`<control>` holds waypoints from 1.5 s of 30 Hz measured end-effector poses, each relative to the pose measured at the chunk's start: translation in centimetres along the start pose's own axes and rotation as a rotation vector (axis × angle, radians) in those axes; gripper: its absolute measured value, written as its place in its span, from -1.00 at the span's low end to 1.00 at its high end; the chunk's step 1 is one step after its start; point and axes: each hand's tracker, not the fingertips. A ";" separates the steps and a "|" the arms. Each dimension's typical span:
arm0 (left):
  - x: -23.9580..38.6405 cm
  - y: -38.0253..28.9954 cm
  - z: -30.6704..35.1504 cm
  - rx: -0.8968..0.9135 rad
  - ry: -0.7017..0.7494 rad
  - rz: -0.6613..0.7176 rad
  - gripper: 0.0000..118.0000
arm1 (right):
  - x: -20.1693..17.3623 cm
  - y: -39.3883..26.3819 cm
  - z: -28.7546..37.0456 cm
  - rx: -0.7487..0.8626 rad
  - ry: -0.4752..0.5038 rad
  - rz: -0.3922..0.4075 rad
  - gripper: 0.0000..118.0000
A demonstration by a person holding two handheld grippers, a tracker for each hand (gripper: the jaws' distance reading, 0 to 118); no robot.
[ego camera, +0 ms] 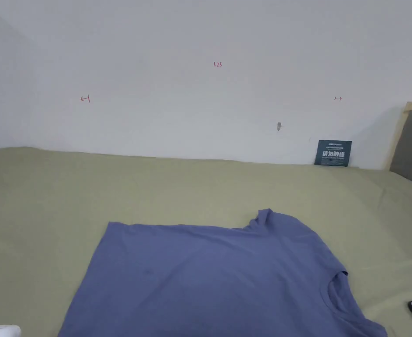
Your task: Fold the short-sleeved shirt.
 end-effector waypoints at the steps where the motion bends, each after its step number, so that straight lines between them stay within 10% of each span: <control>1: 0.3 -0.7 -0.4 -0.010 -0.022 -0.003 -0.31 | -0.6 -0.6 -0.2 -0.032 -0.014 0.013 -0.44; 2: 0.8 -1.0 -0.6 -0.015 -0.020 -0.003 -0.85 | -1.0 -1.2 -0.5 -0.056 -0.033 0.015 -0.93; 3: 1.6 -1.3 -1.0 -0.024 -0.015 -0.005 -1.00 | -1.5 -1.8 -1.2 -0.098 -0.051 0.018 -0.99; 14: 0.4 -3.8 -1.8 -0.077 0.045 -0.006 -1.00 | -1.7 -4.0 -1.2 -0.094 -0.031 -0.023 -1.00; 18: -2.5 -4.9 -1.8 -0.117 0.054 0.071 0.37 | -0.1 -4.2 -0.5 -0.066 -0.045 -0.034 -1.00; 26: -1.9 -4.8 -4.0 -0.104 0.084 -0.006 0.35 | 2.6 -5.0 -0.6 -0.063 -0.056 -0.131 -0.99; 28: -1.6 -4.4 -4.4 -0.108 0.070 -0.009 -0.04 | 3.3 -5.1 -1.0 -0.056 -0.050 -0.137 -0.50; 30: -1.3 -4.2 -4.4 -0.098 0.068 -0.009 -0.94 | 4.0 -5.2 -1.6 -0.063 -0.065 -0.139 0.68; 31: -1.2 -4.1 -4.3 -0.064 0.079 -0.016 -0.94 | 4.6 -5.4 -2.1 -0.063 -0.062 -0.141 0.83; 40: -2.2 -2.8 -4.7 -0.086 0.058 0.004 -0.94 | 5.4 -6.4 -6.1 0.017 0.026 0.095 0.70; 41: -2.3 -2.6 -4.7 -0.088 0.056 0.009 -0.94 | 5.4 -6.3 -6.3 -0.007 0.047 0.100 0.54; 44: -2.6 -2.4 -4.7 -0.086 0.044 0.034 -0.94 | 4.7 -5.9 -5.8 -0.039 0.018 0.108 -0.86; 45: -2.7 -2.2 -4.5 -0.080 0.041 0.036 -0.94 | 4.8 -5.8 -5.2 0.002 0.035 0.098 -0.90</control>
